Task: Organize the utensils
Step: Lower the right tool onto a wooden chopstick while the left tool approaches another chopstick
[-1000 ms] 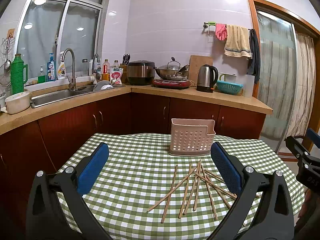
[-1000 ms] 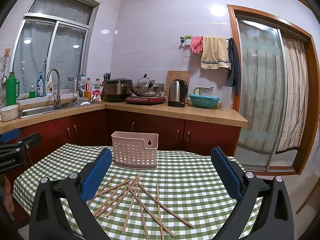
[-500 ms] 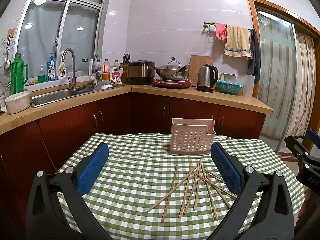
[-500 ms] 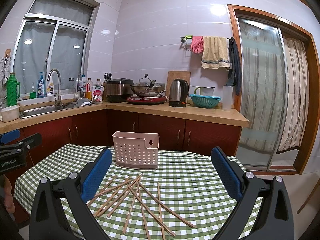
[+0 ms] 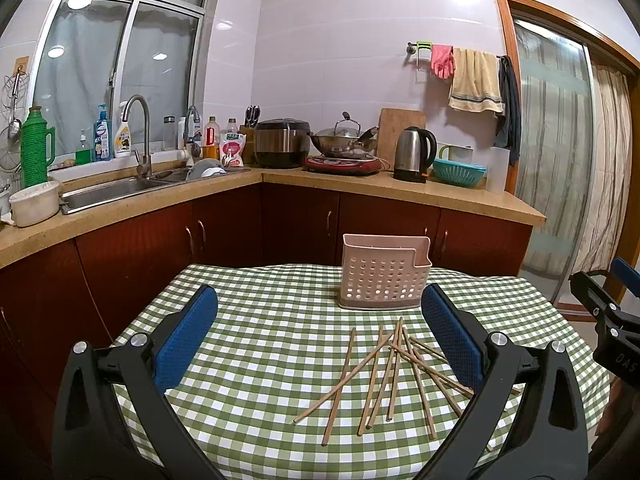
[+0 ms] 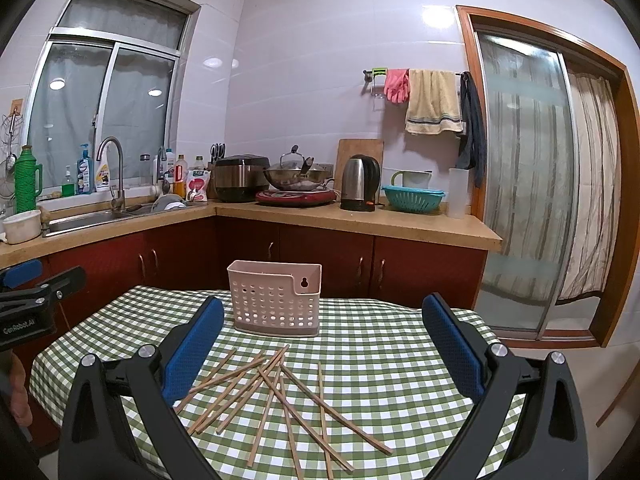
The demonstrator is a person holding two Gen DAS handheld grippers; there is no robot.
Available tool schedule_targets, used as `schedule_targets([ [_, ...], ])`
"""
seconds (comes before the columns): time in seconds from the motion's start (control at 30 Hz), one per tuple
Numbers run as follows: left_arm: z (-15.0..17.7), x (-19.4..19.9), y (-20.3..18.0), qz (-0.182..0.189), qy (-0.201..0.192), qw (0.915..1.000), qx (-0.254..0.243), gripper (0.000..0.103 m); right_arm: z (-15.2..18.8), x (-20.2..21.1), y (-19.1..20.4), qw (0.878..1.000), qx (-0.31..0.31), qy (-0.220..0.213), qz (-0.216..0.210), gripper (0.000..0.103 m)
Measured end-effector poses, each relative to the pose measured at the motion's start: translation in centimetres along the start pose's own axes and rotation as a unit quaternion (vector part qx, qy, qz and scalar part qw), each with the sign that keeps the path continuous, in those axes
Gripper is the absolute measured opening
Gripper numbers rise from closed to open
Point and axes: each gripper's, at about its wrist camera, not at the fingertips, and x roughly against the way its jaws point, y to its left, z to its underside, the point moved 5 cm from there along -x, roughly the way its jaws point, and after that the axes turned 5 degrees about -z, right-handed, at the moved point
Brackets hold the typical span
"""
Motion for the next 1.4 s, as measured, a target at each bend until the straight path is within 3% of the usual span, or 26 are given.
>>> schedule_targets([
  [0.33,2.2,-3.1,-0.1,-0.002,0.026,0.9997,-0.001,0.099,2.2,-2.4,-1.0,1.0,-0.001,0.026,-0.013,0.097],
  [0.83,10.6,-11.0,0.8,-0.022,0.099,0.9946,-0.023,0.099,12.4,-7.9,-3.8,0.992,-0.001,0.124,-0.036,0.094],
  [0.87,10.9,-11.2,0.9,-0.024,0.101,0.9943,-0.024,0.099,13.0,-8.1,-3.9,0.991,0.0,0.13,-0.038,0.089],
  [0.9,11.3,-11.5,1.0,-0.027,0.104,0.9939,-0.025,0.099,13.8,-8.4,-3.9,0.99,0.001,0.137,-0.042,0.076],
  [0.97,11.9,-11.9,1.0,-0.032,0.108,0.9932,-0.029,0.098,15.1,-8.9,-4.0,0.986,0.002,0.158,-0.047,0.059],
  [1.23,13.2,-12.8,1.1,-0.039,0.121,0.9909,-0.043,0.093,18.7,-9.7,-4.4,0.979,0.01,0.197,-0.058,0.046],
  [1.4,13.7,-13.1,1.0,-0.038,0.13,0.9898,-0.044,0.092,19.9,-9.6,-4.4,0.975,0.008,0.211,-0.069,0.031],
])
